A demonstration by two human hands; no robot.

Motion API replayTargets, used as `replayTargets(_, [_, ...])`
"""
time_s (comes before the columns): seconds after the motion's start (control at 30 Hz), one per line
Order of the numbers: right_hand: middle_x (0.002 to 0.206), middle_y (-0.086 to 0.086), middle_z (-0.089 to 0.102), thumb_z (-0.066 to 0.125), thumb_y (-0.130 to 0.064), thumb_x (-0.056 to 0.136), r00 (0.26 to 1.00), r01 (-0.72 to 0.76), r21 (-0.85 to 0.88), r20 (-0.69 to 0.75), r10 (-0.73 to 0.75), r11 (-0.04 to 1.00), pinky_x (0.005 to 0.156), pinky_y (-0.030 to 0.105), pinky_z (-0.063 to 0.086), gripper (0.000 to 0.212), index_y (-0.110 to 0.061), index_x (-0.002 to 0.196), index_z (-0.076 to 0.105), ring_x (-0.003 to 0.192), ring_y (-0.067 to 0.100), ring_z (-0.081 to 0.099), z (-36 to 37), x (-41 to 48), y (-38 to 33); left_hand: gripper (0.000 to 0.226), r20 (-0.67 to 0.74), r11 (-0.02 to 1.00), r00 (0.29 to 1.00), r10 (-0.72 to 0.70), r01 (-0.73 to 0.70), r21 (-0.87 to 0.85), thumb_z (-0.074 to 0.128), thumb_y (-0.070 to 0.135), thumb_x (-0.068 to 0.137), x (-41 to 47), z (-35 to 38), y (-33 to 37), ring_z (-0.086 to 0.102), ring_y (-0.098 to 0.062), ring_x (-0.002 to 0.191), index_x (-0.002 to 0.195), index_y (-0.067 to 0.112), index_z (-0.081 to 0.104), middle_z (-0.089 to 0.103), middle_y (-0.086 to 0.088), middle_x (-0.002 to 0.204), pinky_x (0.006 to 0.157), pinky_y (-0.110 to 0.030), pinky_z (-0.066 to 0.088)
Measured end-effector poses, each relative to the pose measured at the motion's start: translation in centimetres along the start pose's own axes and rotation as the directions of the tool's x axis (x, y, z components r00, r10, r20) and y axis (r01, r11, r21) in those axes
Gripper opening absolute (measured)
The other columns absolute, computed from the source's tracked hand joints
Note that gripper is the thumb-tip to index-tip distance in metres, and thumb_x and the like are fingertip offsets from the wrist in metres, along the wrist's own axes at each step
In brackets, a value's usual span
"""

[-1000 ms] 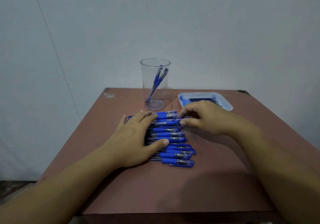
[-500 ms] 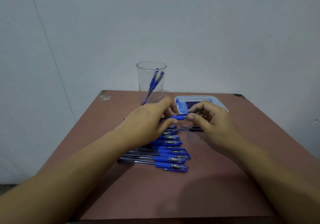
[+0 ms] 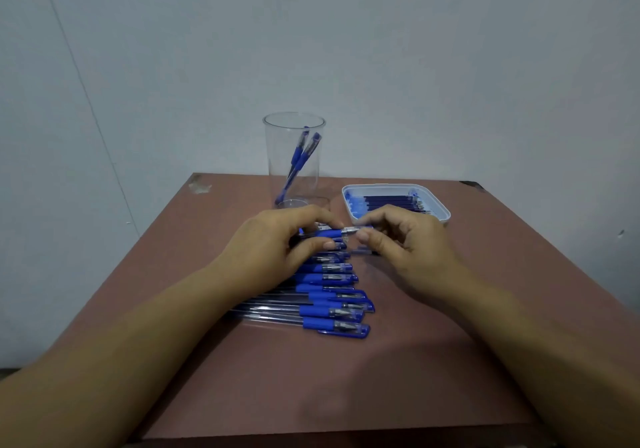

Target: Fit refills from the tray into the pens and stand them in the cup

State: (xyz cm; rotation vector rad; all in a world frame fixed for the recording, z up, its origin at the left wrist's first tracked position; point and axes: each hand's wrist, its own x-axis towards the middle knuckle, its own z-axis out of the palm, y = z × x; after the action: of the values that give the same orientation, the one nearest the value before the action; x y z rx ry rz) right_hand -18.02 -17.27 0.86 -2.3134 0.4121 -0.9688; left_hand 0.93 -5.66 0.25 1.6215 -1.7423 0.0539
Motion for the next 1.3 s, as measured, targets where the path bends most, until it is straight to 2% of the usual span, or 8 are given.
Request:
replayTargets(0.17, [0.074,-0.014,0.065,0.070,-0.022,0.088,0.999,-0.037,-0.004,-0.014,0.037,0.999,0.064,0.028,0.053,0.017,-0.038,0.087,0.064,0.067,0.008,0.060,0.1,0.0,0.3,0.025,-0.011,1.000,1.000,-0.007,0.007,-0.017,0.056,0.043,0.091,-0.1,0.4,0.2,0.065,-0.007,0.079,0.115,0.041,0.063,0.071,0.017,0.095,0.072,-0.035,0.055])
replayTargets(0.33, [0.078,-0.012,0.065,0.069,-0.018,0.088,1.000,-0.013,-0.021,-0.005,0.013,1.000,0.067,0.036,0.055,0.024,-0.041,0.086,0.063,0.069,0.012,0.061,0.0,0.0,0.1,0.022,0.067,0.996,0.996,-0.053,0.057,-0.073,0.059,0.032,0.095,-0.1,0.3,0.8,0.061,-0.018,0.067,0.114,0.044,0.063,0.070,0.011,0.083,0.068,-0.042,0.054])
replayTargets(0.53, [0.075,-0.004,0.066,0.069,-0.009,0.088,0.993,-0.079,-0.025,-0.096,0.076,0.997,0.067,0.029,0.049,0.017,-0.026,0.088,0.068,0.071,0.019,0.061,-3.1,-0.1,1.8,0.031,0.070,0.970,0.991,-0.113,0.126,-0.210,0.058,0.022,0.096,-0.1,-1.2,-0.4,0.065,0.003,0.079,0.105,0.051,0.061,0.067,0.026,0.082,0.071,-0.010,0.048])
replayTargets(0.8, [0.082,-0.009,0.067,0.079,-0.023,0.079,0.979,-0.050,-0.189,0.183,0.085,0.981,0.068,0.020,0.047,0.007,-0.022,0.082,0.073,0.079,0.009,0.061,-2.8,-0.4,1.7,0.013,0.056,0.973,0.989,-0.140,0.148,-0.179,0.069,0.051,0.075,0.1,-1.3,-1.1,0.065,-0.011,0.069,0.086,0.046,0.070,0.071,0.013,0.078,0.069,-0.036,0.058])
replayTargets(0.93, [0.083,-0.012,0.070,0.079,-0.019,0.078,0.932,-0.120,-0.193,0.317,0.178,0.974,0.074,0.029,0.055,0.009,-0.024,0.081,0.073,0.079,0.006,0.066,-3.2,-1.0,2.0,0.021,0.053,0.984,0.992,-0.114,0.120,-0.135,0.065,0.059,0.068,0.2,-1.5,-1.3,0.063,-0.003,0.067,0.084,0.045,0.067,0.067,0.018,0.071,0.061,-0.022,0.052])
replayTargets(1.03, [0.084,-0.010,0.070,0.079,-0.019,0.077,0.909,-0.128,-0.201,0.367,0.196,0.971,0.074,0.027,0.054,0.013,-0.026,0.084,0.071,0.081,0.006,0.066,-3.1,-0.9,2.2,0.026,0.051,0.988,0.994,-0.100,0.105,-0.112,0.061,0.063,0.069,0.1,-1.4,-1.1,0.064,-0.005,0.071,0.087,0.045,0.067,0.068,0.016,0.075,0.063,-0.025,0.054])
replayTargets(1.17, [0.082,-0.013,0.065,0.069,-0.038,0.079,0.983,-0.018,-0.134,0.177,0.041,0.991,0.064,0.014,0.043,0.017,-0.027,0.091,0.069,0.073,0.009,0.059,-1.8,-0.8,1.6,0.019,0.054,0.993,0.997,-0.057,0.062,-0.095,0.066,0.053,0.081,0.0,-1.3,-1.0,0.066,-0.013,0.069,0.092,0.039,0.069,0.071,0.009,0.077,0.065,-0.038,0.057])
replayTargets(1.3, [0.083,-0.012,0.067,0.051,-0.048,0.090,0.996,0.072,-0.134,0.070,-0.063,0.988,0.061,0.018,0.044,0.033,-0.023,0.099,0.070,0.072,0.008,0.060,0.1,-0.1,1.3,0.013,0.080,0.995,0.996,-0.036,0.043,-0.087,0.068,0.037,0.087,-0.1,-1.0,-1.3,0.067,-0.016,0.068,0.099,0.034,0.070,0.071,0.008,0.079,0.063,-0.042,0.057])
